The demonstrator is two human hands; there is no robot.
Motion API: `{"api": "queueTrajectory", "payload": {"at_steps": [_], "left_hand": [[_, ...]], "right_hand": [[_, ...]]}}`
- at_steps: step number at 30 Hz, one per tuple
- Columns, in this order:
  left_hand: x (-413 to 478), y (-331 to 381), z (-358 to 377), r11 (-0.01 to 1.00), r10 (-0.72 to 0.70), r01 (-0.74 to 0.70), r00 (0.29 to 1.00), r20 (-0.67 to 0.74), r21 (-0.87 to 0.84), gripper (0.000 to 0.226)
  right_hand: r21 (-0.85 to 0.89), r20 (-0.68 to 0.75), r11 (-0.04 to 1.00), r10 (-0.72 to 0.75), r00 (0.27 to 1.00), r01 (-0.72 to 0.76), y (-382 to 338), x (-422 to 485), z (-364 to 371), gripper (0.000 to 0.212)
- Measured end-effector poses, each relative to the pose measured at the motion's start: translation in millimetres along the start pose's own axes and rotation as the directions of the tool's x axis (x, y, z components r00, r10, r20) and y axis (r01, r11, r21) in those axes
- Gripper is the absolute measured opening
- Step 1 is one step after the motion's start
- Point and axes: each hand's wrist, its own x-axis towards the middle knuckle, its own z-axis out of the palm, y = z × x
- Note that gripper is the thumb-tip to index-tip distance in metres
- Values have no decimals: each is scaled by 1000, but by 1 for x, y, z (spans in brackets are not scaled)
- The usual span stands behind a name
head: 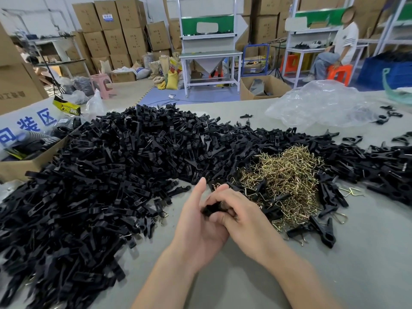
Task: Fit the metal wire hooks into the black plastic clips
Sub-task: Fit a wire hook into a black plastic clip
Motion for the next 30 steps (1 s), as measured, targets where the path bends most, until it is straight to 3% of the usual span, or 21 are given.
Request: {"api": "queueTrajectory", "payload": {"at_steps": [5, 11, 17, 30], "left_hand": [[-4, -3, 3, 987, 44, -39, 999, -31, 154, 45], [2, -5, 6, 995, 92, -86, 983, -156, 45, 60], [1, -4, 7, 991, 130, -130, 982, -138, 13, 37], [2, -10, 5, 977, 213, -206, 965, -155, 56, 34]], "right_hand": [[-53, 49, 998, -44, 998, 47, 3, -1, 2, 27], [86, 17, 995, 52, 998, -54, -1, -1, 3, 42], [151, 21, 982, 114, 993, -116, 0, -2, 2, 44], [181, 41, 980, 70, 997, -77, -2, 0, -1, 47]]}}
